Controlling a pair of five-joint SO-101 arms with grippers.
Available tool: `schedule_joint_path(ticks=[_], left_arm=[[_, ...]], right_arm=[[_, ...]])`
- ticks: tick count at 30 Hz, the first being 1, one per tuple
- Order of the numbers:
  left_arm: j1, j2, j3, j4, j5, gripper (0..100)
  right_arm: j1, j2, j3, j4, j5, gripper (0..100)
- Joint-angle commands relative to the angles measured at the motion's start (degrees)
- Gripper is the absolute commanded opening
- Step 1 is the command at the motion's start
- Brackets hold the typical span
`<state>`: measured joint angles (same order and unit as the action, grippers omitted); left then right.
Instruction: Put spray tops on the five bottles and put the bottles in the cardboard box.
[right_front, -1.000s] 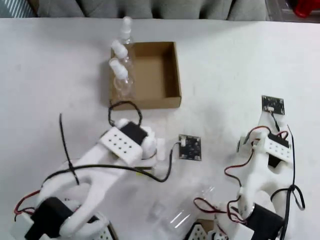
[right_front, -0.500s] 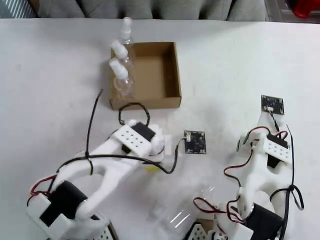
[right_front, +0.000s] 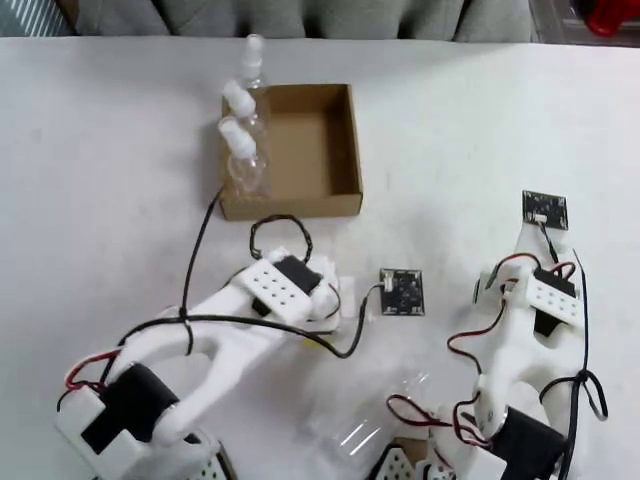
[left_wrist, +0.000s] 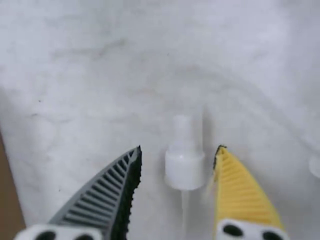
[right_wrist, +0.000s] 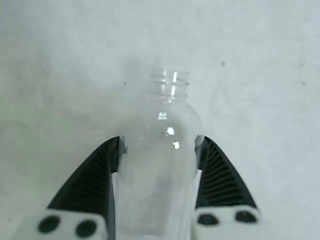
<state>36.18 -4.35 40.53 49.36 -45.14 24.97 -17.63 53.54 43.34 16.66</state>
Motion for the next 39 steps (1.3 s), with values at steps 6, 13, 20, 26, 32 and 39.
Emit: schedule_joint_path(ticks=[6,13,20,26,32,39], left_arm=[[-1.19,-0.40,-0.35,-1.05,1.41,23],[-1.36,3.21,-3.52,2.11,2.20,22],[-1.19,8.84,-8.88,4.92,5.19,15],[0.04,8.84,-7.82,4.66,5.19,3],[-0.13,8.57,-7.30,5.01,5.19,2],[-2.59,-3.30,-2.64,4.66,6.77,2]], right_arm=[[-0.40,-1.89,0.18,-0.31,0.00,1.6],[-0.48,-1.89,0.18,-0.22,0.00,1.6],[-0.31,-1.89,0.26,-0.22,0.00,1.6],[-0.48,-1.89,0.26,-0.22,0.00,1.6],[-0.31,-1.98,0.26,-0.22,0.00,1.6],[-0.57,-2.59,-0.26,-0.22,0.00,1.6]])
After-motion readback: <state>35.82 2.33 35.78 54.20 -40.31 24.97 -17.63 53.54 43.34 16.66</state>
